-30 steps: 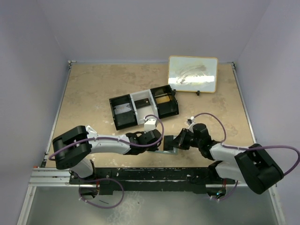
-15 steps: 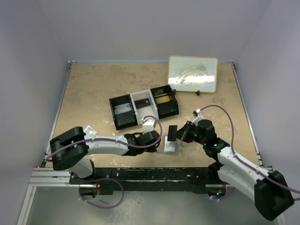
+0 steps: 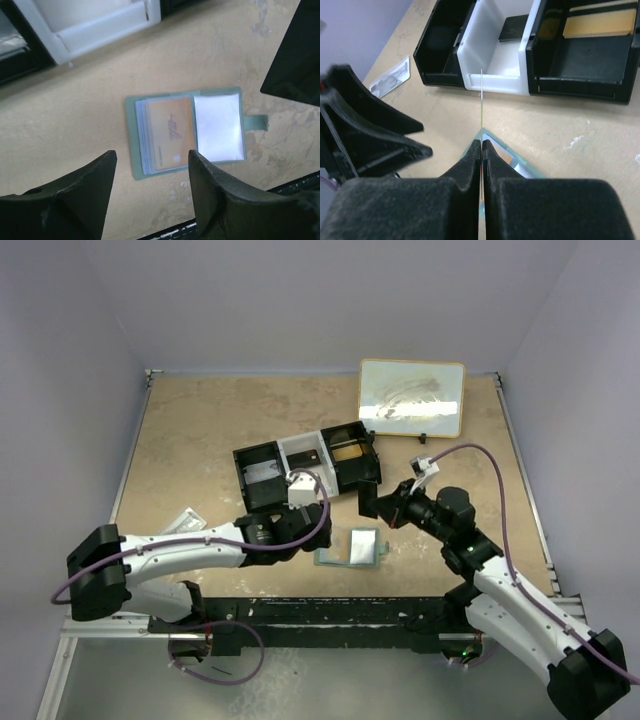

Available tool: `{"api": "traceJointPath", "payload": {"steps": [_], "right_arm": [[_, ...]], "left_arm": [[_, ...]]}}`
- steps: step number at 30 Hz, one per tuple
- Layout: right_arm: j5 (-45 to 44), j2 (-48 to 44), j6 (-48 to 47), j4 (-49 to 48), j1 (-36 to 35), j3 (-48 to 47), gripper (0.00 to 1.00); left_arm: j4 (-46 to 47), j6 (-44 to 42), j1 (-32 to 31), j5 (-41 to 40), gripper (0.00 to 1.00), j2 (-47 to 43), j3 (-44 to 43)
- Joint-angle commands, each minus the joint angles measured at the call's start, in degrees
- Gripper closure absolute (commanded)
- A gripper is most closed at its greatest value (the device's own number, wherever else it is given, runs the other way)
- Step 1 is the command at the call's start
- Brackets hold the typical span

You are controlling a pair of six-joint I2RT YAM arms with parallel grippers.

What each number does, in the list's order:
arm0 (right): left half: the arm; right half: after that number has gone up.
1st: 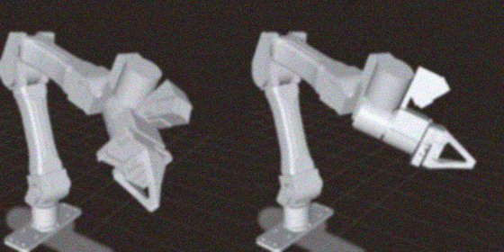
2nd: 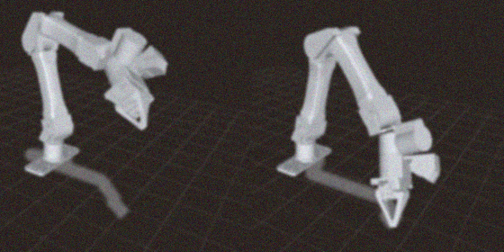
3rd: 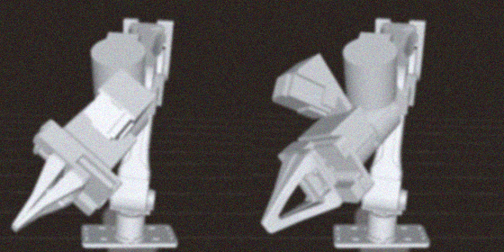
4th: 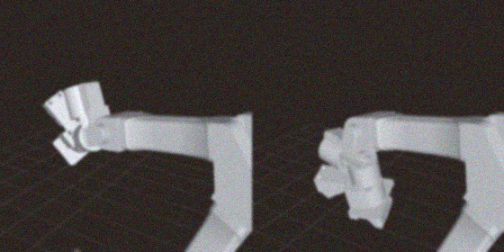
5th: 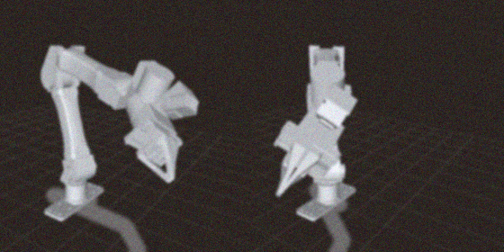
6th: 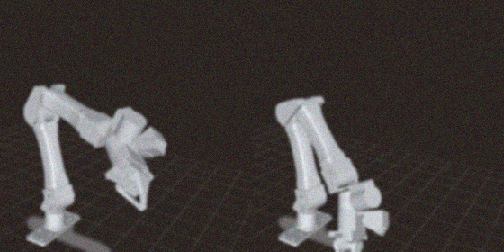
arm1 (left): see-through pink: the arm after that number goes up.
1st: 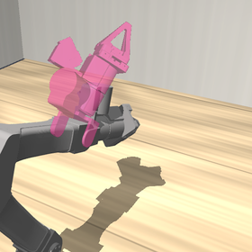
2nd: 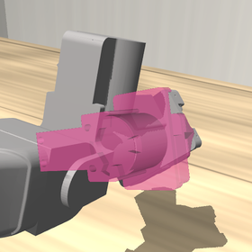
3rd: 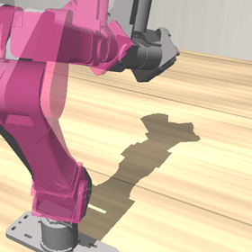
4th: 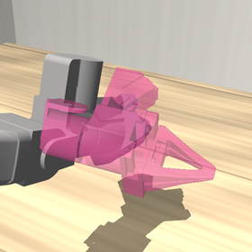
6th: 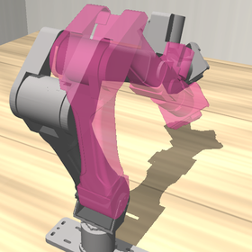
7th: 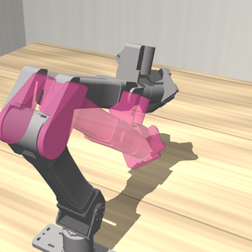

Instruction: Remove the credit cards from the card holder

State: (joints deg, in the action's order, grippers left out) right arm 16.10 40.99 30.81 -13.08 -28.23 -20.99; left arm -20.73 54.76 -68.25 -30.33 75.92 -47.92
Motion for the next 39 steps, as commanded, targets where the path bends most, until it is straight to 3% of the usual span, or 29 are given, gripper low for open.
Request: {"api": "traceJointPath", "payload": {"steps": [1,3,8,15,22,29,39], "right_arm": [[2.70,1.82,-8.98,-4.61,-0.43,-4.19,1.00],[2.26,2.66,-11.81,-3.77,-0.84,-5.75,1.00],[0.17,4.09,-18.66,-3.95,-2.91,-8.36,1.00],[-6.71,10.33,-35.05,-3.79,-12.33,-14.11,1.00],[-8.13,25.20,-54.84,-0.74,-14.31,-24.03,1.00],[-6.11,39.32,-69.03,1.62,-14.31,-32.51,1.00],[-4.55,54.42,-80.71,0.94,-12.30,-43.85,1.00]], "left_arm": [[-10.82,-3.49,3.30,-5.17,0.41,-4.96,-3.81],[-13.70,-3.73,6.26,-5.41,0.39,-7.83,-3.91],[-22.97,-5.89,20.62,-3.10,0.38,-15.60,-4.93],[-28.80,-12.31,30.12,-12.34,0.36,-22.64,-8.05],[-23.57,-12.77,30.45,-19.51,0.34,-26.80,-1.07],[-20.03,-15.78,30.41,-21.22,0.33,-27.11,-0.81],[-19.79,-17.15,30.41,-20.10,0.31,-23.54,-1.54]]}}
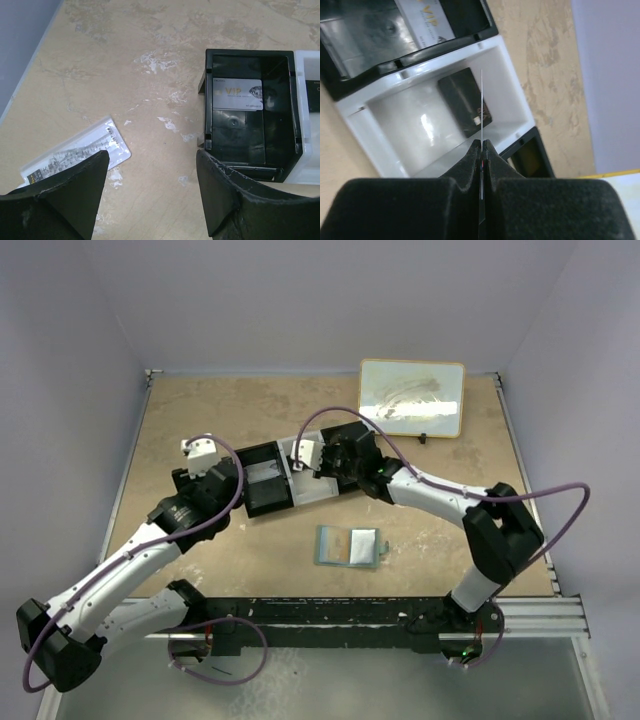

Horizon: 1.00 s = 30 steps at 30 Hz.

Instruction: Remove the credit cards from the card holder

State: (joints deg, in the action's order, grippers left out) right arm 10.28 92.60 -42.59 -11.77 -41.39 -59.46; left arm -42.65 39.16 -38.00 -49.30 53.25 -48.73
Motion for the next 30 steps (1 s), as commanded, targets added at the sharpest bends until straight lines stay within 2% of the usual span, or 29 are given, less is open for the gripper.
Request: {"api": "traceJointPath", "payload": {"steps": [1,10,24,30], "right_arm": [[1.20,4.11,-8.52,0.01,0.87,-6.34,1.00],[-1.30,14.01,-13.21,1.65,0.89,-13.89,1.00],[-8.06,22.48,-15.73,-1.28,0.87,-19.42,0.99],[-8.00,26.33,-16.12,1.13,0.87,-23.63,0.98]], "left_arm": [[2.14,-1.50,0.12,-1.34,0.31,-1.20,-0.69],[1.55,-1.03,0.12,-2.97,0.30,-2.58,-0.92],[1.52,-1.47,0.13,-2.49,0.29,-3.36,-1.13],[1.43,-1.45,0.13,-2.89,0.29,-3.68,-1.09]]}}
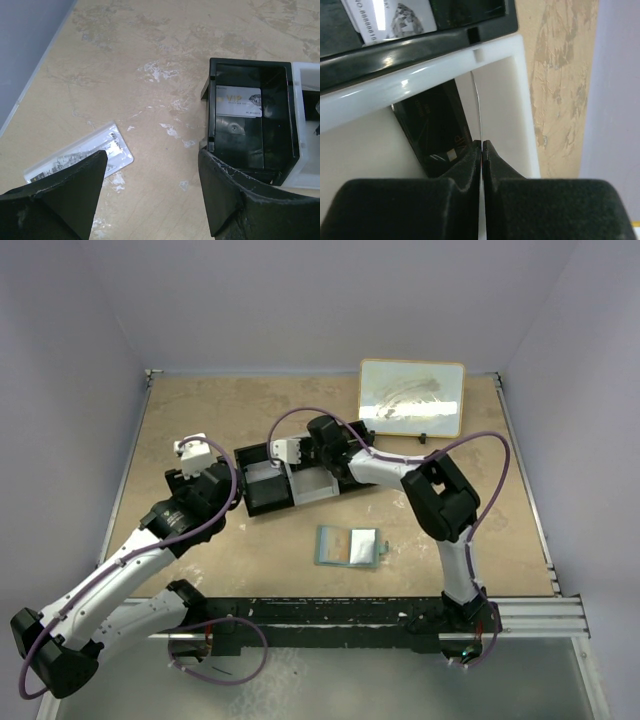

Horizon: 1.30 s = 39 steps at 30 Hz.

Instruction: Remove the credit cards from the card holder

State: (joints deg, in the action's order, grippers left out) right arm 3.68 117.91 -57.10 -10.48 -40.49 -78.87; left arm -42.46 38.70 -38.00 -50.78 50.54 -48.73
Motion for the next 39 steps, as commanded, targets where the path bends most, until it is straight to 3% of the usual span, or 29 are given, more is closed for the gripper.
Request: {"api": "traceJointPath", "payload": {"steps": [1,8,13,19,22,29,30,31,39], "right_arm": [[-1.35,1.55,-1.56,0.26,-0.06,-4.68,0.98],[-1.12,2.93,-1.74,2.02,-0.22,-4.76,0.95],[-1.12,2.99,-1.05,3.04,-0.32,-4.69,0.87],[-1.56,3.50,0.68,4.39,-0.51,-6.29,0.72],[-1.24,3.82,1.30,5.02,-0.56,-7.03,0.59],[-0.95,3.48,2.61,6.50,-0.56,-7.34,0.51],[-0.89,3.54,2.80,6.95,-0.58,-7.43,0.42],[0.01,3.74,2.93,8.46,-0.56,-8.10,0.40],[1.06,4.27,7.13,9.07,-0.60,-9.51,0.41]], "left_arm": [[1.19,-0.99,0.16,-1.52,0.29,-0.93,-1.18],[1.15,-1.03,0.19,-1.52,0.28,-0.52,-1.14],[1.28,-1.21,0.20,-1.11,0.28,0.02,-1.17],[1.17,-1.18,0.12,-0.83,0.28,0.66,-1.16],[1.15,-1.26,0.13,-0.87,0.28,0.72,-1.12],[1.26,-1.32,0.12,-0.62,0.28,1.20,-1.18],[1.24,-1.39,0.16,-0.56,0.28,1.34,-1.14],[1.24,-1.39,0.13,-0.45,0.28,1.57,-1.15],[1.24,-1.43,0.17,-0.33,0.28,2.15,-1.17]]}}
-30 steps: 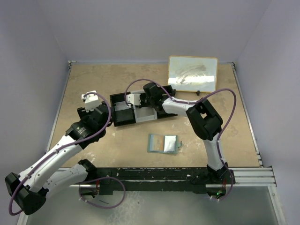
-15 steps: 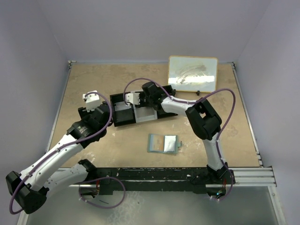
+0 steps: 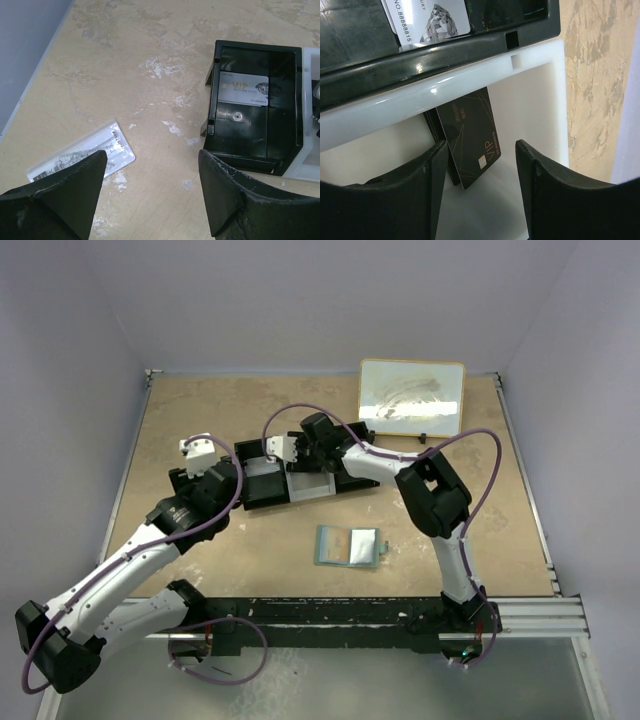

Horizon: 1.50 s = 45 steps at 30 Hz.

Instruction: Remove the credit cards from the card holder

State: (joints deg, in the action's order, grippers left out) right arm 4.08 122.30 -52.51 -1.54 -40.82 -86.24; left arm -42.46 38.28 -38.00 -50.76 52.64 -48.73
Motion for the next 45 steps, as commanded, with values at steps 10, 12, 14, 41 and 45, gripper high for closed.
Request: {"api": "traceJointPath", "payload": {"steps": [10,12,14,41,45], "right_arm": [[0.49,-2.01,3.57,0.11,-0.27,-1.78,0.39],[-0.09,-2.51,4.26,0.82,-0.23,-2.18,0.39],[-0.12,-3.44,4.41,1.10,-0.23,-2.13,0.39],[-12.00,-47.62,94.88,6.24,0.46,36.13,0.00],[-25.39,-51.30,109.18,14.80,-10.32,40.18,0.05]], "left_arm": [[1.34,-1.24,0.14,0.41,0.28,1.15,-1.16],[1.41,-1.28,0.14,0.49,0.28,1.35,-1.15],[1.41,-1.32,0.14,0.70,0.28,1.41,-1.12],[1.85,-1.51,0.12,1.25,0.28,2.11,-1.02],[1.72,-1.41,0.16,1.03,0.28,2.84,-1.00]]}}
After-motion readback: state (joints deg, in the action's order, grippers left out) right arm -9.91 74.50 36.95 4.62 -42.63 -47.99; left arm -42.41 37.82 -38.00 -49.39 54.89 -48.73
